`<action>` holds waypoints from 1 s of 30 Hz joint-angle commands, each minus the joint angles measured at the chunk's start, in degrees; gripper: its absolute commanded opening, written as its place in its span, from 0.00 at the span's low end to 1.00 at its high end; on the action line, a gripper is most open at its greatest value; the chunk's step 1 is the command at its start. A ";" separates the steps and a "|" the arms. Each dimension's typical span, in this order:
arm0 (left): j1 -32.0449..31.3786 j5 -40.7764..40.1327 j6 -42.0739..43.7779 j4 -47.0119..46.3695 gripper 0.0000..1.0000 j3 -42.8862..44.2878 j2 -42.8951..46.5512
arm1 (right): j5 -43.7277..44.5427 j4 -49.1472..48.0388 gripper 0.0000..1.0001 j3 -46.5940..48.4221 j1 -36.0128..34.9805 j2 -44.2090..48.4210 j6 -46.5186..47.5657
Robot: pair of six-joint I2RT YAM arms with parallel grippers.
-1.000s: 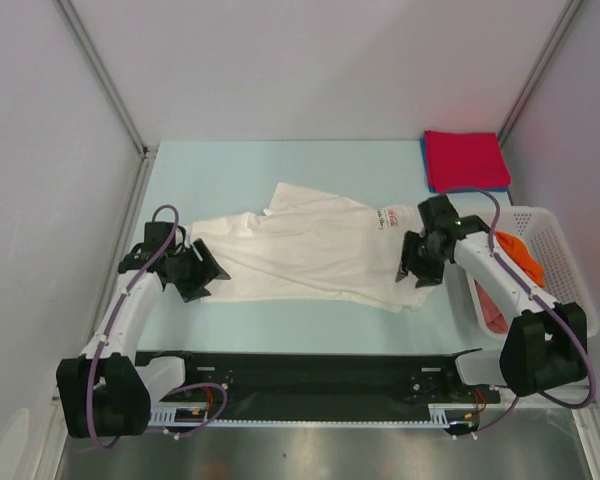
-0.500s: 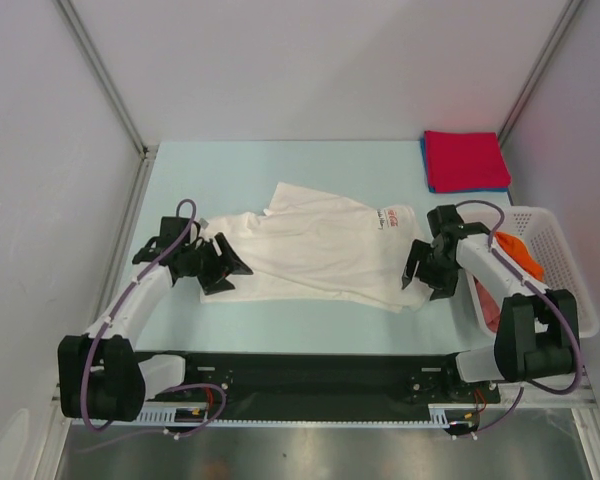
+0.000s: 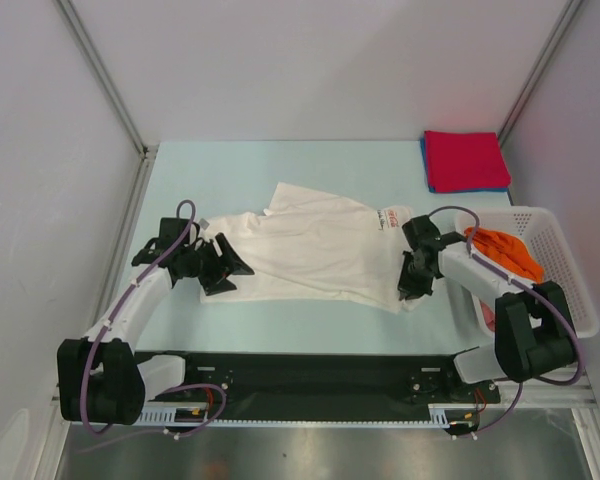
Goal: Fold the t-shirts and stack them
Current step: Flatten the tshirt out
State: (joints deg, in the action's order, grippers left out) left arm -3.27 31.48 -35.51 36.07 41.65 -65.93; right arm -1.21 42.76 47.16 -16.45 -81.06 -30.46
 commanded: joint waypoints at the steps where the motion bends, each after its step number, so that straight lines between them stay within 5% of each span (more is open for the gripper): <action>1: 0.10 0.86 0.96 -0.13 0.72 -0.08 1.51 | 2.71 2.57 0.00 1.70 -4.63 3.53 -3.72; 5: 0.28 -0.37 0.70 0.40 0.72 -0.25 3.87 | -6.66 10.23 0.00 4.08 -10.09 7.31 -7.42; 8: 0.37 -0.81 0.35 0.31 0.73 -0.25 4.23 | -25.19 4.04 0.00 4.43 -10.01 7.67 -10.31; 9: 0.37 -0.72 0.35 0.40 0.73 -0.16 4.15 | -32.99 2.17 0.00 5.74 -8.79 7.15 -11.19; 15: 0.37 -0.90 0.17 0.31 0.73 0.80 3.27 | -42.64 -6.46 0.00 6.28 8.68 1.27 -11.56; 17: 0.37 -0.81 0.09 0.31 0.73 1.06 3.09 | -42.12 -5.60 0.00 7.94 15.46 -3.03 -6.23; 23: 0.37 -0.72 0.61 0.49 0.72 1.59 2.83 | -29.59 -0.06 0.28 19.88 15.92 -19.91 4.96; 30: 0.46 -0.99 1.58 0.84 0.73 1.59 1.69 | -7.35 12.50 0.60 26.49 12.86 -13.88 6.21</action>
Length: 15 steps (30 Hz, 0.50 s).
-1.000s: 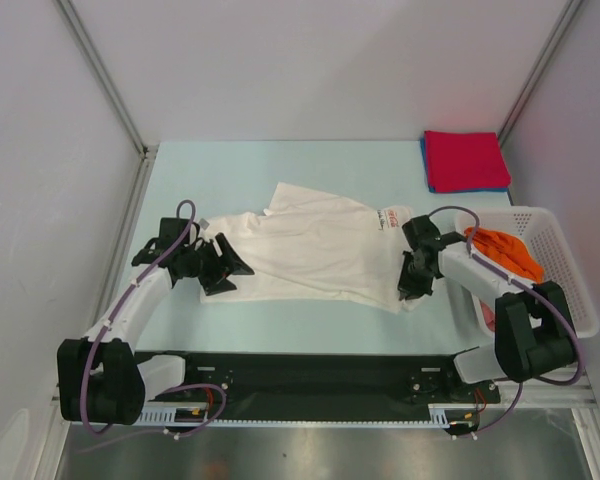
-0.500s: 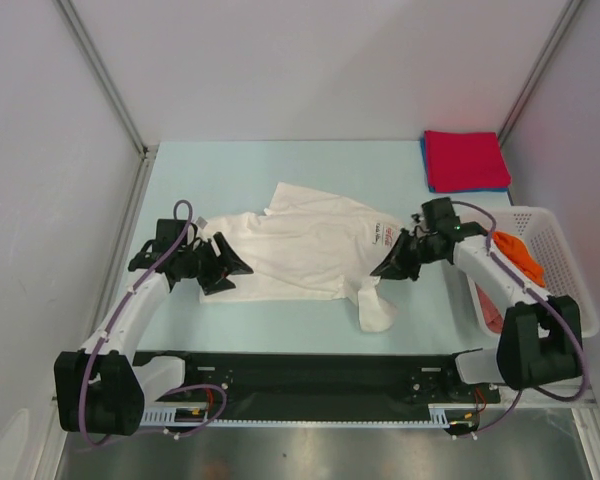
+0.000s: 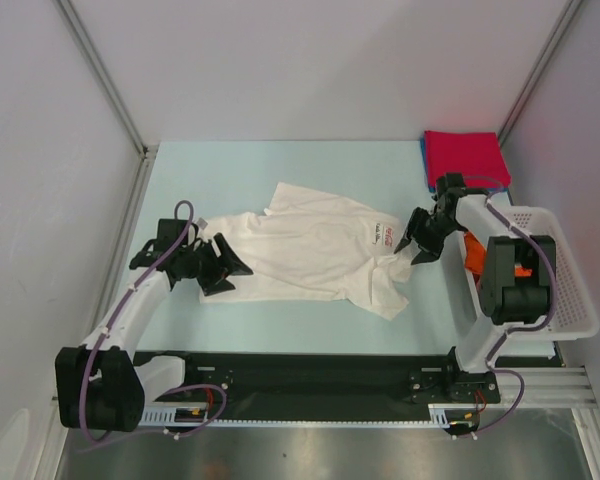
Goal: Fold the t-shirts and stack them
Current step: Flatten the tshirt out
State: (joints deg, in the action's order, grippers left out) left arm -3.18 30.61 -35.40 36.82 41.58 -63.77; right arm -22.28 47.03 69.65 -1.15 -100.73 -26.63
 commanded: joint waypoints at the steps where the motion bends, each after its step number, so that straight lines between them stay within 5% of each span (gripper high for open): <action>1: 0.37 -0.11 1.65 0.18 0.72 1.57 -0.74 | 16.98 11.74 0.62 4.27 -3.76 8.42 1.16; 6: 0.63 -1.08 2.09 -0.17 0.72 2.10 -1.97 | 34.57 20.02 0.73 3.74 -18.94 12.66 -6.22; 15: 1.25 -10.55 0.68 0.44 0.71 4.91 -3.64 | 45.47 18.81 0.60 6.38 -39.88 4.94 -27.92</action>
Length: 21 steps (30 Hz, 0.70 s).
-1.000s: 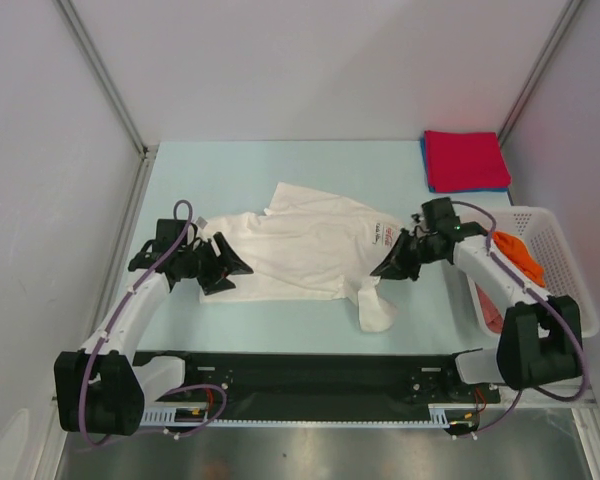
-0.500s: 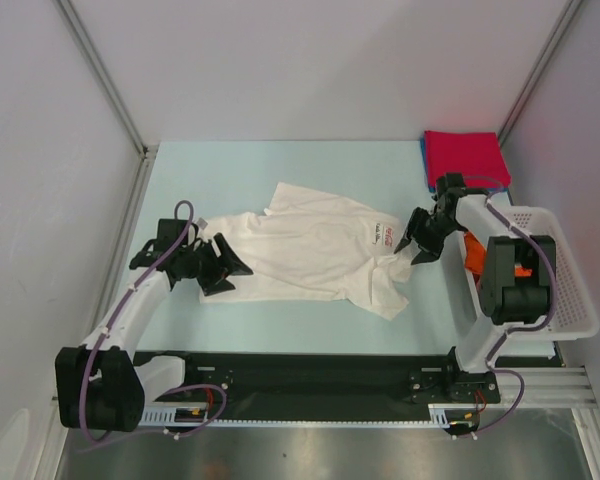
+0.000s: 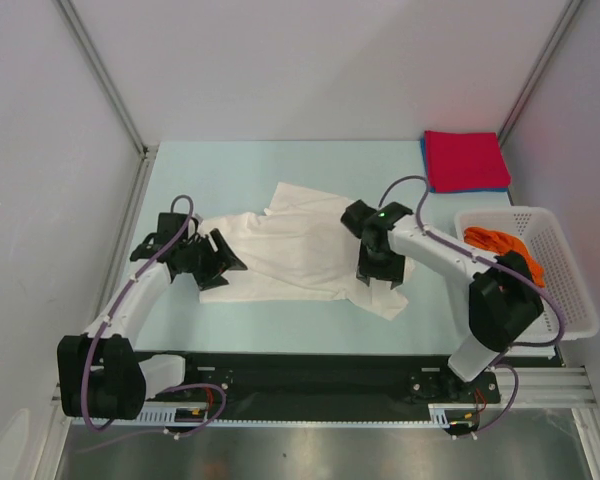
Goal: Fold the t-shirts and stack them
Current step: Flatten the tshirt out
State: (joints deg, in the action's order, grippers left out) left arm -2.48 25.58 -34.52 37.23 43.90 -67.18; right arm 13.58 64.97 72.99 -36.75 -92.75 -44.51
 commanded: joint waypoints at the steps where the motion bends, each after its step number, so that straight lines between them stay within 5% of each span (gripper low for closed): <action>1: 0.63 -6.76 -0.45 0.47 0.71 2.68 -0.58 | 11.01 1.03 0.57 3.03 -5.95 -3.92 -12.42; 9: 1.60 -11.52 -0.99 2.67 0.71 2.60 -0.59 | 15.85 8.33 0.41 6.29 -9.47 -14.21 -27.73; 14: 1.87 -9.33 -0.37 1.35 0.70 0.67 -0.15 | 17.63 5.34 0.42 7.42 -9.65 -17.70 -29.41; 21: 2.30 -7.31 0.86 0.47 0.70 -0.75 1.00 | 17.97 13.08 0.42 13.14 -11.50 -24.23 -33.53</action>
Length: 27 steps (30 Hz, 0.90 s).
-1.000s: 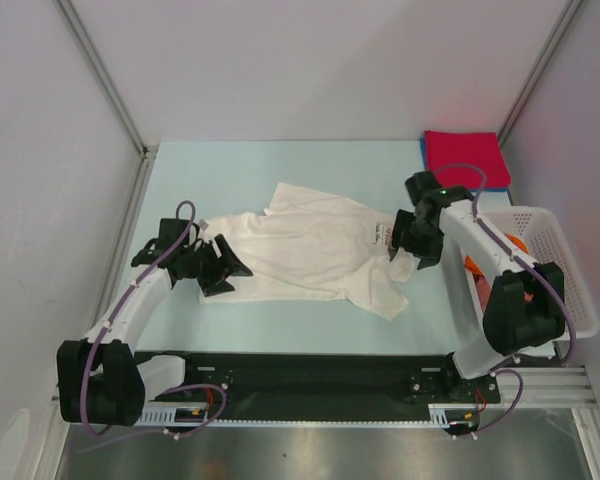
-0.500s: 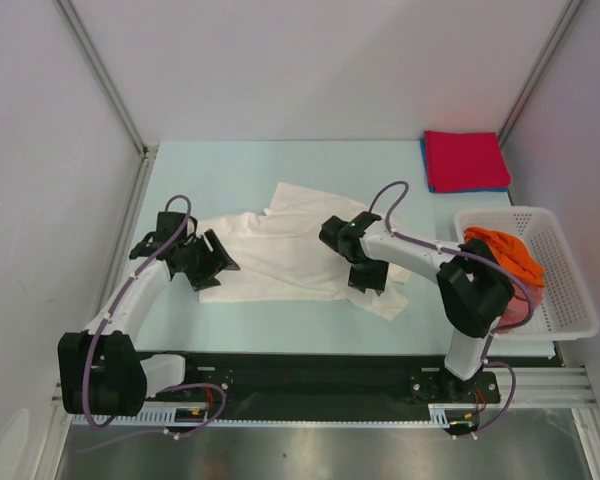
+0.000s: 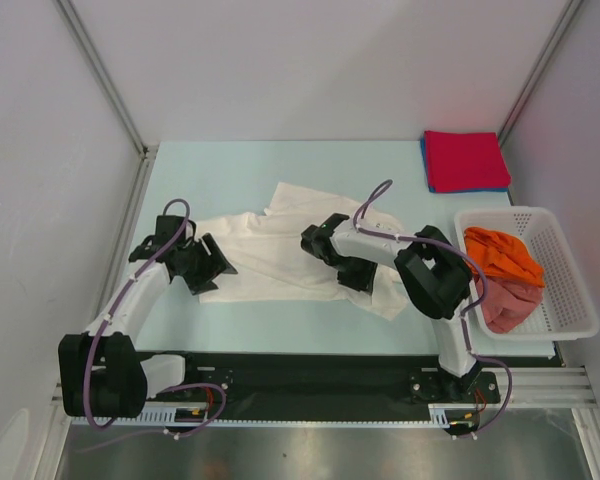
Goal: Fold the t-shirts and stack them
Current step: Flatten the tshirt out
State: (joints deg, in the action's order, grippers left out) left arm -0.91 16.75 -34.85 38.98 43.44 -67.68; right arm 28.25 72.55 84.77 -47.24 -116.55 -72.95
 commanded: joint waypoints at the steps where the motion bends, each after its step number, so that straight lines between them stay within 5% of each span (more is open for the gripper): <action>1: 0.73 1.70 1.36 -1.19 0.70 -0.29 1.50 | 3.48 5.75 0.42 1.19 -1.10 -0.52 -5.53; 9: 2.40 2.93 3.30 -1.19 0.70 -0.46 1.67 | 3.74 8.74 0.52 0.66 -1.62 -2.63 -8.52; 27: 3.63 5.75 5.14 -1.98 0.69 -0.73 -0.26 | 6.90 11.38 0.45 -3.38 -1.89 -2.72 -12.31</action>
State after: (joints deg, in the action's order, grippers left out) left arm 2.15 20.93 -30.98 38.26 42.85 -67.64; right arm 31.75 75.94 83.11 -48.86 -119.02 -82.13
